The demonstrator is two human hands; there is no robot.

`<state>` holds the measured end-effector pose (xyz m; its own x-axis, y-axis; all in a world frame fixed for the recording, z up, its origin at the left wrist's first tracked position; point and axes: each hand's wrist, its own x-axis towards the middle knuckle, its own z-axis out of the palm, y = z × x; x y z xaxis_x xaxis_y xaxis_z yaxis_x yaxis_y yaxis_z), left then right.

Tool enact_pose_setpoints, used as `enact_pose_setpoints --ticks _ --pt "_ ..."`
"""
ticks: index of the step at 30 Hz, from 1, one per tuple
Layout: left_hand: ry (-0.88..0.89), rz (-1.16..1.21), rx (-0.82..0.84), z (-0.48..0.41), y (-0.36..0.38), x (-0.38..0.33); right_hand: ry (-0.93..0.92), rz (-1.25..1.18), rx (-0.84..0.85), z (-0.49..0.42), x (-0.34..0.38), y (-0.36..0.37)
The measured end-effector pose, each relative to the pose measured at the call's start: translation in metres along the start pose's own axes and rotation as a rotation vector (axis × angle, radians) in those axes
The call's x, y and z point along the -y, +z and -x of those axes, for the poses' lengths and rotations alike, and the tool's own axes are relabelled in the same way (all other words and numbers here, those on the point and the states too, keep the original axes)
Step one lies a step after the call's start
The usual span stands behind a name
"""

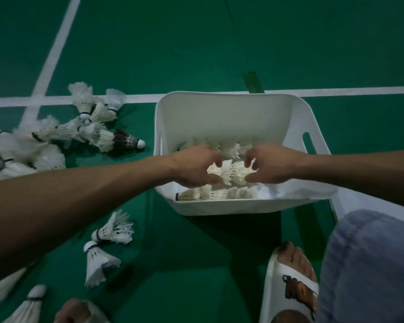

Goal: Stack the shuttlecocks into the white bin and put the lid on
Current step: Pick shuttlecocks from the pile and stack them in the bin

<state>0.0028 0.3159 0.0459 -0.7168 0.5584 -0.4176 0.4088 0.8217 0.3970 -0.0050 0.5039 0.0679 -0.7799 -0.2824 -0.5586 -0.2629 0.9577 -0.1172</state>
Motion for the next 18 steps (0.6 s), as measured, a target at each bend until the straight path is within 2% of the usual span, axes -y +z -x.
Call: enact_pose_setpoints --ticks 4,10,13,18 --pt "-0.040 0.026 -0.212 0.050 -0.027 0.005 -0.146 -0.034 -0.182 0.009 0.054 -0.026" --pt "-0.285 0.093 -0.447 0.143 -0.041 0.065 -0.387 -0.100 -0.371 0.019 0.145 -0.055" --pt "-0.412 0.121 -0.343 0.183 -0.023 0.099 -0.499 -0.095 -0.362 0.014 0.193 -0.048" --pt "-0.549 0.201 -0.108 0.217 0.035 0.157 -0.612 0.003 -0.141 -0.013 0.259 0.000"
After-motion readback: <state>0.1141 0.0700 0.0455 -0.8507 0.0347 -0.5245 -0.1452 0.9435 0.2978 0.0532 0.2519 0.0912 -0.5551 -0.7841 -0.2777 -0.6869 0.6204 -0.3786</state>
